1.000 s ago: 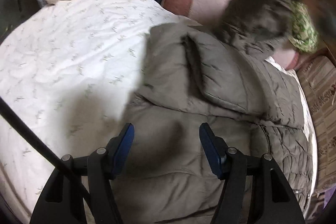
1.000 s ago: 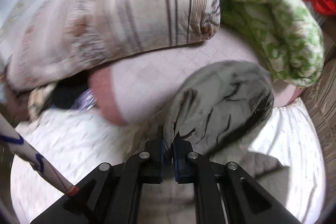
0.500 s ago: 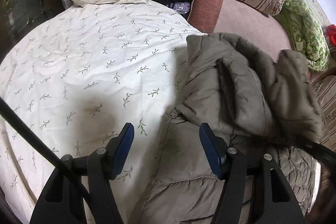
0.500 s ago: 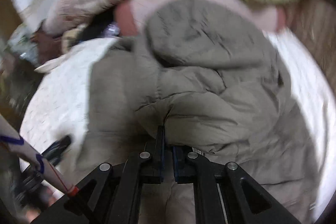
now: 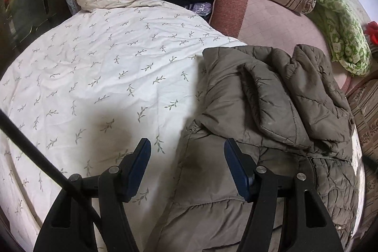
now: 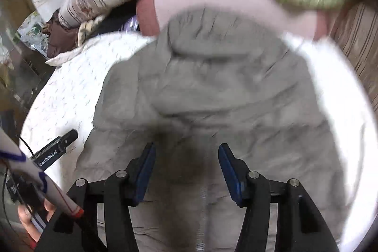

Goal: Fold large clothes

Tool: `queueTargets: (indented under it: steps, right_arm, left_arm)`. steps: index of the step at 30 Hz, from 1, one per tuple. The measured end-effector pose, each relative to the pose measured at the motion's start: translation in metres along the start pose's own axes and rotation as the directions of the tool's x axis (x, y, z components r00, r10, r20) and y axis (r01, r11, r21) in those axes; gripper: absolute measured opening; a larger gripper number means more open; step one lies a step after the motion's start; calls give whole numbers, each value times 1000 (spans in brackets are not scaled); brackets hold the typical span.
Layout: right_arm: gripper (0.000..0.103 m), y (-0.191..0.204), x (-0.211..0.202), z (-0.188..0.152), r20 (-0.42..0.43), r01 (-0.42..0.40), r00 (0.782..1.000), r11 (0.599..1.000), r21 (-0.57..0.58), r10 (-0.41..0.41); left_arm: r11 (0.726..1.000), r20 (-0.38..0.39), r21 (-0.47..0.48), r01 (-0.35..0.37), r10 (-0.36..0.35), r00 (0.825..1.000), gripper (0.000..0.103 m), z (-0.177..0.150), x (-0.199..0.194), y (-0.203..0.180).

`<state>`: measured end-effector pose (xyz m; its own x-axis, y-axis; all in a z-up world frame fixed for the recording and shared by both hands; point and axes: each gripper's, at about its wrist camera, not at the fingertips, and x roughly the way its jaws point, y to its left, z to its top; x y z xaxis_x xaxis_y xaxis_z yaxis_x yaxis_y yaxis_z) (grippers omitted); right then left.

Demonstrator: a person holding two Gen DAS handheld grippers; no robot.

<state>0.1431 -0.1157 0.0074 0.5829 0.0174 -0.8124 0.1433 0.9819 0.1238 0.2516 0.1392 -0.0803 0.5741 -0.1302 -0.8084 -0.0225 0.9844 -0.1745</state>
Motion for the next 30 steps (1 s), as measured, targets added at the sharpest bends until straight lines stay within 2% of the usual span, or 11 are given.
queueTargets:
  steps: [3,6,10,13,14,16,20,23,25,28,30]
  right_arm:
    - [60,-5,-10,31,97,108,990,994,-23,-106]
    - [60,-7,21,72,96,125,987,992,26,-127]
    - [59,12,104,99,-19,88,996,993,74,-87]
    - [59,31,164,82,-174,12,985,994,111,8]
    - [59,39,169,75,-158,47,987,995,84,-34]
    - [59,48,161,73,-123,75,990,997,30,-71]
    - [56,33,99,72,21,23,999,999,36,-24]
    - [56,10,61,59,133,112,984,992,52,-118]
    - [56,-4,74,48,75,173,982,984,46,-176]
    - [56,-17,121,34,-106,180,979,983,22,-177]
    - [56,-14,110,34,-54,195,980,980,35,-193]
  left_arm:
    - [1000,0,0,-3,3,1000,63,0,0,0]
    - [1000,-3,1,-20,20,1000,63,-1,3,0]
    - [999,0,4,-39,39,999,63,1,4,0]
    - [999,10,14,-52,52,999,63,2,5,-1]
    - [998,10,18,-53,53,999,63,2,5,-2]
    - [999,2,22,-41,41,999,63,2,6,-2]
    - [999,-7,31,-32,32,999,63,0,6,-4]
    - [999,-1,47,-27,27,1000,63,-1,4,-9]
    - [998,-3,59,-35,35,999,63,-3,5,-12]
    - [997,-8,61,-45,46,999,63,-5,6,-12]
    - [997,-6,53,-49,49,999,63,-4,6,-9]
